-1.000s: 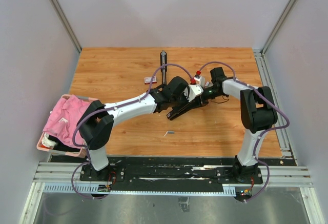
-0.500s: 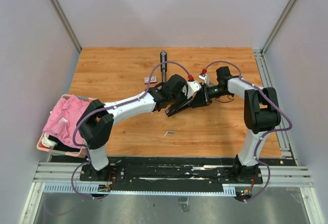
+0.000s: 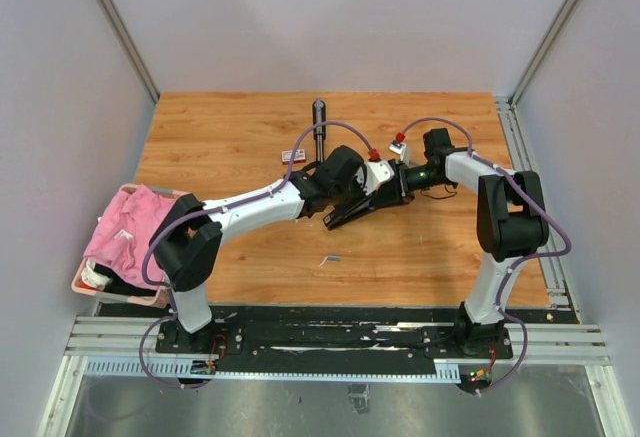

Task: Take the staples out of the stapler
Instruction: Unload the staple at the center of the board.

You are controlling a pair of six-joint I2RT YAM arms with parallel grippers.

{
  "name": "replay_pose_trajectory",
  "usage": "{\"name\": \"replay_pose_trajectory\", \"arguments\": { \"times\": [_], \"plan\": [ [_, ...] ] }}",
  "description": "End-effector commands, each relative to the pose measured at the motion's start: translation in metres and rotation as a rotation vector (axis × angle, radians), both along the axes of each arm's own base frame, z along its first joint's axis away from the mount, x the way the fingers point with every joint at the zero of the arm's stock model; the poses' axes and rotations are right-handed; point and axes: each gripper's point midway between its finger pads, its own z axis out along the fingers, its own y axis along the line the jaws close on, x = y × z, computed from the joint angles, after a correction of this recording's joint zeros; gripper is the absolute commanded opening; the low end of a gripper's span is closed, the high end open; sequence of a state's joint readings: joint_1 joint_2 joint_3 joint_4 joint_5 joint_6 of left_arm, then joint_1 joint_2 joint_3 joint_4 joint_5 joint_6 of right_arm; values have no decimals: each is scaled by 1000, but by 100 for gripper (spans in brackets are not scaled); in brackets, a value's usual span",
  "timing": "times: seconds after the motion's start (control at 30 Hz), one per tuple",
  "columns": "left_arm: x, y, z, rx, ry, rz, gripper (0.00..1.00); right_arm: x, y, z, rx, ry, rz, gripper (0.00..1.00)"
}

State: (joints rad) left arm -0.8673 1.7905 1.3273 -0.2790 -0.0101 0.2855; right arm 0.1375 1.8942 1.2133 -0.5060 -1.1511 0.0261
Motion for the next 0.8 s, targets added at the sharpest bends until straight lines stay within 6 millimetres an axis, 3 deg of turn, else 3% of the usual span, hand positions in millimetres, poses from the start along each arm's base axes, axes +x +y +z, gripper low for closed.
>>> {"name": "replay_pose_trajectory", "arguments": {
  "times": [0.0,0.77],
  "plan": [
    [-7,-11,27,-86,-29,-67,0,6,-4,-1,-8,8,-29,45],
    [-16,-14,36,-136,-19,-96,0,6,-10,-15,-15,71,-60,41]
  ]
}}
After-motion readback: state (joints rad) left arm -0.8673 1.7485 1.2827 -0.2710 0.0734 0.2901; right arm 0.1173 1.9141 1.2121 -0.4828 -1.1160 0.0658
